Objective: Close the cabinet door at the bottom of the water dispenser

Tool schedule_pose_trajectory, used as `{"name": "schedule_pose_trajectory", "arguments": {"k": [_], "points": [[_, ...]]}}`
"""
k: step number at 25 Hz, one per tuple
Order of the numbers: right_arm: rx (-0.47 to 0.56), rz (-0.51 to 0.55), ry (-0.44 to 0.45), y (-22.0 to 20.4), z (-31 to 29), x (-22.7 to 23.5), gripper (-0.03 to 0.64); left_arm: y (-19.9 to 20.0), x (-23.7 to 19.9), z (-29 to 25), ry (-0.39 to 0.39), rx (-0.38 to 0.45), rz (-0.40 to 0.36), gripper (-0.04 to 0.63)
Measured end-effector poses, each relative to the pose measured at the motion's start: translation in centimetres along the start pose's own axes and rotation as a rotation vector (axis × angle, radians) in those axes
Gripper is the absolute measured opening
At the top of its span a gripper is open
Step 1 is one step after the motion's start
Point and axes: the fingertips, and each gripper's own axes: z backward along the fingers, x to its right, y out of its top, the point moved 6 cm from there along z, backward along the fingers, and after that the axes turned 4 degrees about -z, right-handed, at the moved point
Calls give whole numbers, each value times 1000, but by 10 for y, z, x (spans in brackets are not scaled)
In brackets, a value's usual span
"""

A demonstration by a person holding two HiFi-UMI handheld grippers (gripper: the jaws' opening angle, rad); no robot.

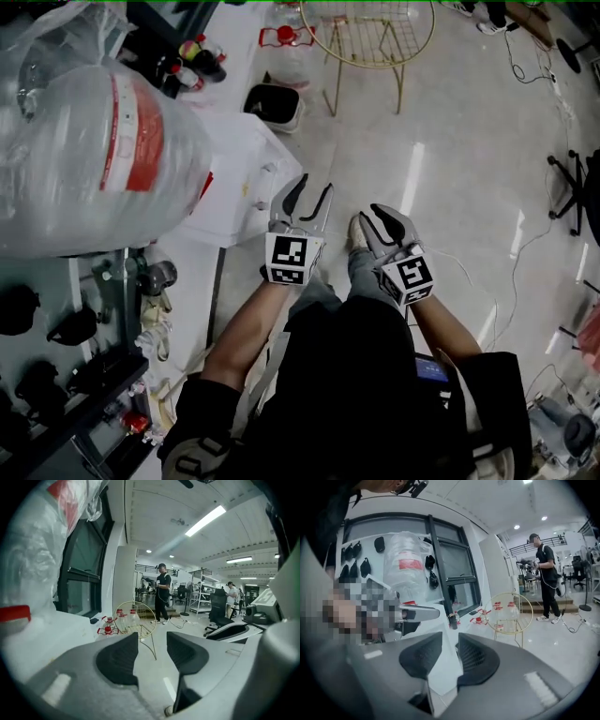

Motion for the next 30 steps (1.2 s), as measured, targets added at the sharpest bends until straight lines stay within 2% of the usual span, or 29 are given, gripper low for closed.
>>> {"name": "schedule_pose_trajectory", "arguments": {"k": [6,9,13,22,24,27,30], "points": [[61,19,32,46,9,-27,106,41,-2,43,-19,63,12,196],[110,69,64,71,7,-47,100,59,-6,66,-26,105,-9,167],[121,150,126,90,14,-77,97,75,-9,105,-20,134,-11,149],[191,207,160,132,21,-91,74,114,-25,135,24,226,-30,37],[200,218,165,138,19,-95,69,121,-25,139,6,239,-24,11],[206,231,184,144,19,-99,63,131,-19,147,-52,269,20,8],[218,237,202,150,16,-100,58,137,-19,152,-65,292,38,8]]}}
